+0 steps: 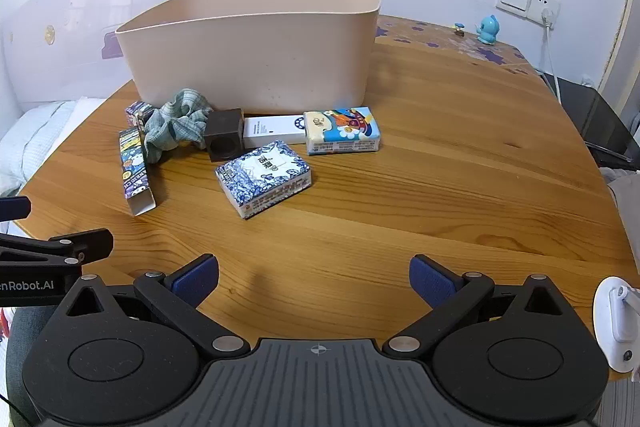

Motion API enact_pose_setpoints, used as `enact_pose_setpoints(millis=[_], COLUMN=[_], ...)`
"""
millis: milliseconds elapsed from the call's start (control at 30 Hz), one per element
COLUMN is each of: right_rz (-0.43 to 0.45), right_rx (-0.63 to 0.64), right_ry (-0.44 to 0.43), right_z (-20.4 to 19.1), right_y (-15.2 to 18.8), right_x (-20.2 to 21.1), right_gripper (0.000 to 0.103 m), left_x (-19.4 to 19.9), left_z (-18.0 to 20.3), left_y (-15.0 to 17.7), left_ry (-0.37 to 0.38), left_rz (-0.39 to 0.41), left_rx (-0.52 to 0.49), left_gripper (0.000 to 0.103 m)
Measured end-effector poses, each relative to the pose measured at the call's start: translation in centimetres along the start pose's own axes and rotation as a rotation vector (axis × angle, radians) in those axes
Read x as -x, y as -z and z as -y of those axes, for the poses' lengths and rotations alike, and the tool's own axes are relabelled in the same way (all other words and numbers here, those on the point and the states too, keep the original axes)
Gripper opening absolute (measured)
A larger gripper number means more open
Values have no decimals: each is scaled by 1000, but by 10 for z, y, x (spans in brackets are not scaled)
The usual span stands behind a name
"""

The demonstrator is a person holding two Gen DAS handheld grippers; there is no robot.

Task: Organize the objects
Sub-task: 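Approach the scattered items on the table with both tools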

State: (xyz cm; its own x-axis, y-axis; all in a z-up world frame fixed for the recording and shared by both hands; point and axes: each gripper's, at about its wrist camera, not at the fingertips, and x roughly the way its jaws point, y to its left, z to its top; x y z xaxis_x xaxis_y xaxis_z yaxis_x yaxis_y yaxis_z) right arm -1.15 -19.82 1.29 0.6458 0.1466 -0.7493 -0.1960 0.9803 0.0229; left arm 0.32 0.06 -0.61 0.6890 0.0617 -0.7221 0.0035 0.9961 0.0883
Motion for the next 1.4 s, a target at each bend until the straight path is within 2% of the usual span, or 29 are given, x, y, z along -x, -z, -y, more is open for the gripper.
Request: enact_pose_setpoints(millis=[1400], right_rz=[9], right_rx=[-10], right_ry=[-45], right_z=[5], right_y=[-2], right_x=[-1], right_gripper=[103], left_x=[-6], left_z=[4], left_y=[0], left_ry=[10], left_rz=[-2], left_rx=[-2], left_gripper=[103])
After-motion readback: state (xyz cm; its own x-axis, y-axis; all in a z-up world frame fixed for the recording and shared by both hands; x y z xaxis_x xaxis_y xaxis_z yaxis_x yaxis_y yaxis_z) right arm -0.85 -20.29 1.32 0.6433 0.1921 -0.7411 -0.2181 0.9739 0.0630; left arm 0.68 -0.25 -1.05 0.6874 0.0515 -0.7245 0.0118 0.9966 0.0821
